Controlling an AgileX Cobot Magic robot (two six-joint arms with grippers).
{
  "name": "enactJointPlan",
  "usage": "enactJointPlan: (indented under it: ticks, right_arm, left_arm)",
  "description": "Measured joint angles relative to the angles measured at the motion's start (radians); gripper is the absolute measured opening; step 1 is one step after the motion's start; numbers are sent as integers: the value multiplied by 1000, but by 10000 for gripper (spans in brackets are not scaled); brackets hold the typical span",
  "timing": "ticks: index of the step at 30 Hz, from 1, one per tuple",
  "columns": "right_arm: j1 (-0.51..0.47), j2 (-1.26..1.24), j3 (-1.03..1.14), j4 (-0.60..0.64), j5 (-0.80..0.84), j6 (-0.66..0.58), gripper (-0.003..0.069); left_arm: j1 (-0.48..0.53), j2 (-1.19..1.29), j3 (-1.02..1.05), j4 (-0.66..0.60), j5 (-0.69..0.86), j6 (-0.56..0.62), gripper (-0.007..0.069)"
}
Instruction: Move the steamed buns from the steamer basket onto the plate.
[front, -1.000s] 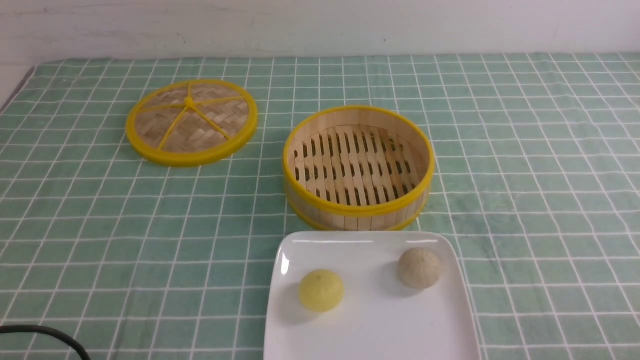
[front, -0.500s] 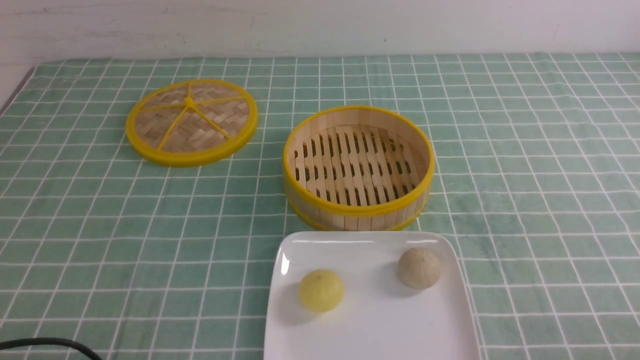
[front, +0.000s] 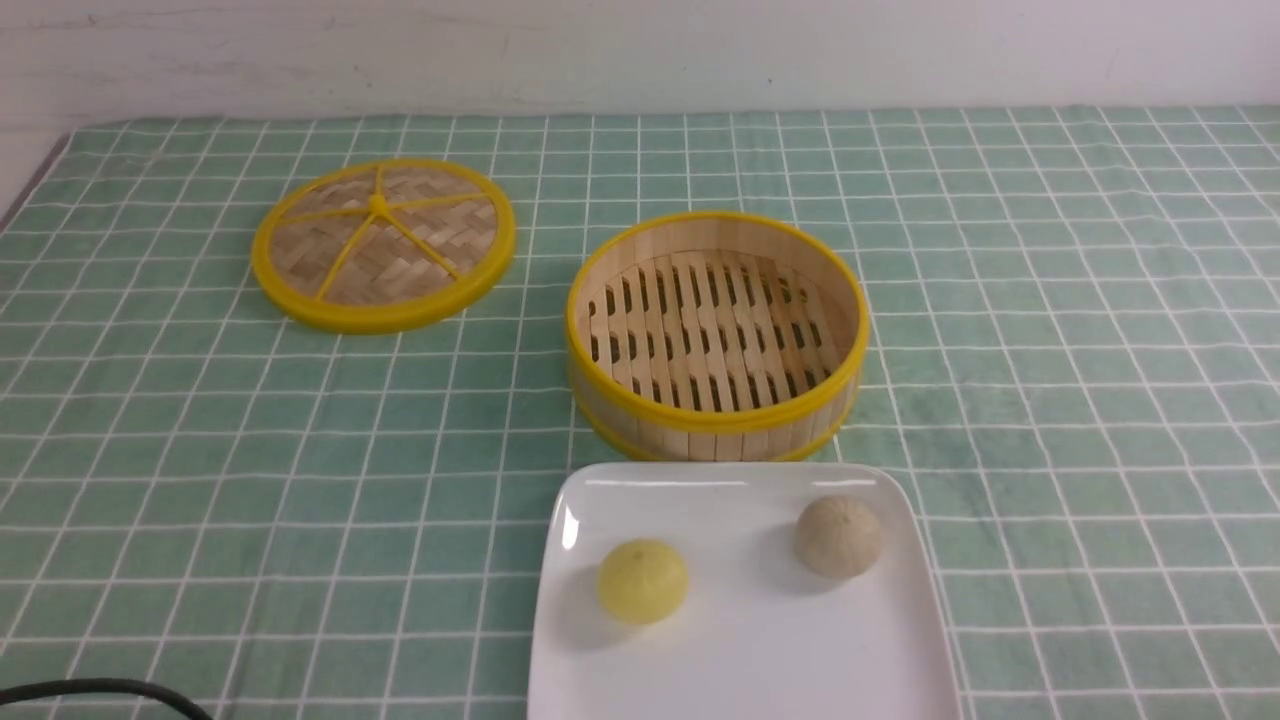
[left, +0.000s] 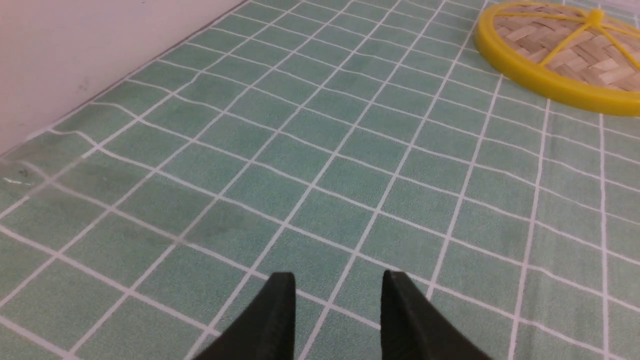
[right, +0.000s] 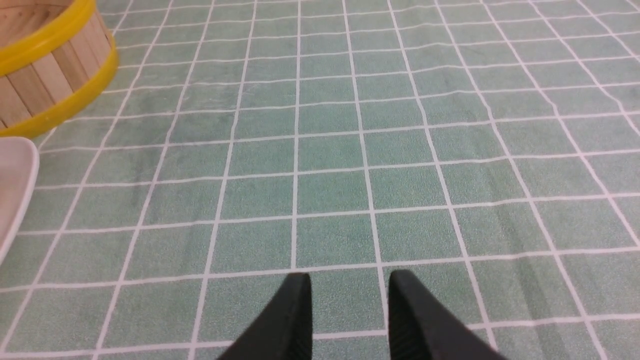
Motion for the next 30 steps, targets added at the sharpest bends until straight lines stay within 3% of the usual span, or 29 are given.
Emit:
enactJointPlan:
  ticks: [10, 30]
  right_arm:
    - [0, 0, 0, 0, 0, 0, 239]
    - [0, 0, 0, 1, 0, 0, 239]
  left_arm:
    - [0, 0, 1, -233, -31, 306, 274]
    - [0, 0, 1, -346, -36, 436, 274]
